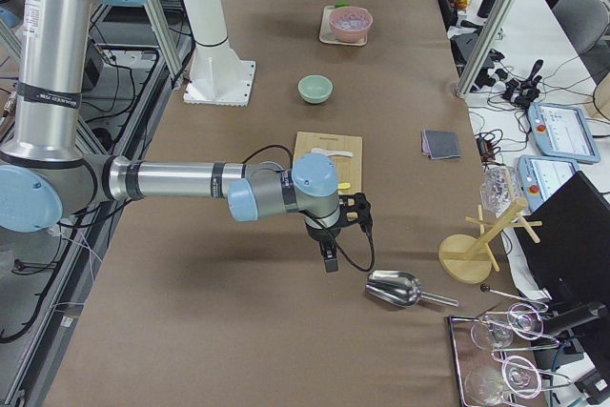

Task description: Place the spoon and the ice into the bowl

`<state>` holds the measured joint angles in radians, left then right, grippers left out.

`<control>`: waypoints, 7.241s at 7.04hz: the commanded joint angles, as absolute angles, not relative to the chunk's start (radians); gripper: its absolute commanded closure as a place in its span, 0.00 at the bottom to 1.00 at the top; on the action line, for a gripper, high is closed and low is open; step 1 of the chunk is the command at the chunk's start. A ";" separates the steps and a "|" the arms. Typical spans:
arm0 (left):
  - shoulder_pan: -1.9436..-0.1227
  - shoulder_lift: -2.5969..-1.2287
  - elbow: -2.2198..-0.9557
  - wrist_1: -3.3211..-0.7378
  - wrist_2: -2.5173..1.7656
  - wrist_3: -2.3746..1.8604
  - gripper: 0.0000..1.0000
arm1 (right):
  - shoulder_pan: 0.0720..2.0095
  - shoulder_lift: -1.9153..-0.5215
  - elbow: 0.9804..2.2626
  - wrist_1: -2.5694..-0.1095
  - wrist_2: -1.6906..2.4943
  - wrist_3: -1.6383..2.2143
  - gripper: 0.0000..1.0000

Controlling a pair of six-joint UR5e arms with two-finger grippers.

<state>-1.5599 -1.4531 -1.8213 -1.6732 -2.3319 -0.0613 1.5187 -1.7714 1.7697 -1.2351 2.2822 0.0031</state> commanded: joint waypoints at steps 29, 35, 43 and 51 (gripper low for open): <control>-0.758 -1.793 -1.689 -2.256 -1.790 -0.805 0.37 | 0.902 -1.549 1.919 -0.994 1.855 0.643 0.00; -0.758 -1.789 -1.693 -2.260 -1.790 -0.805 0.61 | 0.902 -1.548 1.919 -0.993 1.855 0.643 0.00; -0.759 -1.845 -1.838 -2.267 -1.848 -1.007 1.00 | 0.902 -1.546 1.919 -0.992 1.855 0.643 0.00; -0.315 -2.155 -1.664 -2.267 -1.410 -1.325 1.00 | 0.888 -1.548 1.919 -0.989 1.833 0.643 0.00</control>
<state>-0.3549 -2.1340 -1.6788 -2.2672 -1.4543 -1.3201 0.8904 -1.5476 1.9196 -0.9906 1.8361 0.6427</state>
